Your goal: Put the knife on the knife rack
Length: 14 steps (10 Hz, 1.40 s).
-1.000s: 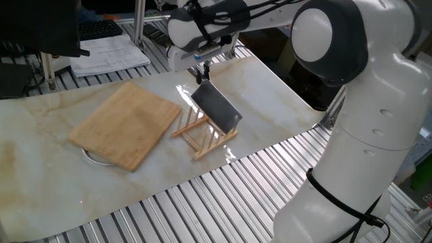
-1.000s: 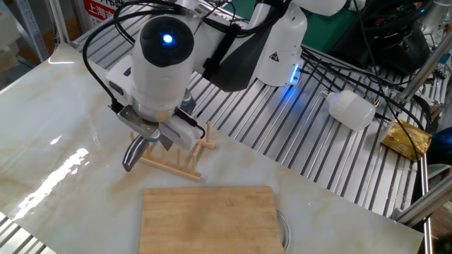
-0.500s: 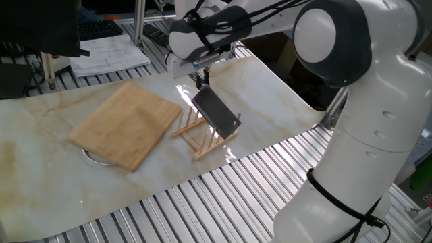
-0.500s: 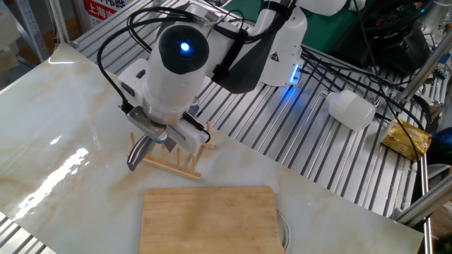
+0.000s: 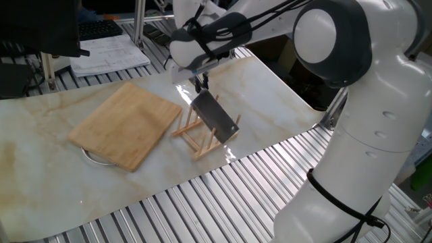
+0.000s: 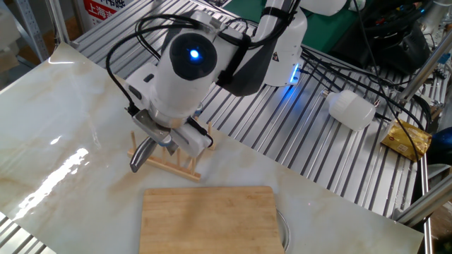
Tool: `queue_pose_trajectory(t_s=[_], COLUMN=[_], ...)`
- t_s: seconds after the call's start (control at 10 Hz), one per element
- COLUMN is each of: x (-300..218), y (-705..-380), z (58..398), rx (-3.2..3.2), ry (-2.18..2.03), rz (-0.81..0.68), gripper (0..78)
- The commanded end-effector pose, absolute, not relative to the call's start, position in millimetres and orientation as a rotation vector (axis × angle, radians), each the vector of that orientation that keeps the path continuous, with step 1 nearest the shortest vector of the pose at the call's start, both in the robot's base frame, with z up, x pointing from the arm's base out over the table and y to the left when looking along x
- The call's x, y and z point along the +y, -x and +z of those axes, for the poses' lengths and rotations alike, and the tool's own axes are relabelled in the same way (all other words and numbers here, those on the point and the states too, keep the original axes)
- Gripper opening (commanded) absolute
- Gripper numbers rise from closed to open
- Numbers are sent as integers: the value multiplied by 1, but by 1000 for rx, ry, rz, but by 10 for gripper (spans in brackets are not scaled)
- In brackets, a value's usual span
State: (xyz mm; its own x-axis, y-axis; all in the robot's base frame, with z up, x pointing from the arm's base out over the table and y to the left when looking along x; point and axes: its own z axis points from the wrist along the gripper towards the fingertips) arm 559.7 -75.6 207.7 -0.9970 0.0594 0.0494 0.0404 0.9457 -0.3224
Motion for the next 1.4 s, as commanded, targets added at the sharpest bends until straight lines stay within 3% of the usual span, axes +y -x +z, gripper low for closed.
queue_pose_trajectory(t_s=[0.1, 1.4], x=[-73, -68], y=[-557, -559], z=[197, 174], rx=[-3054, -3050], ry=[123, 222], rz=[519, 537], gripper=[12, 12])
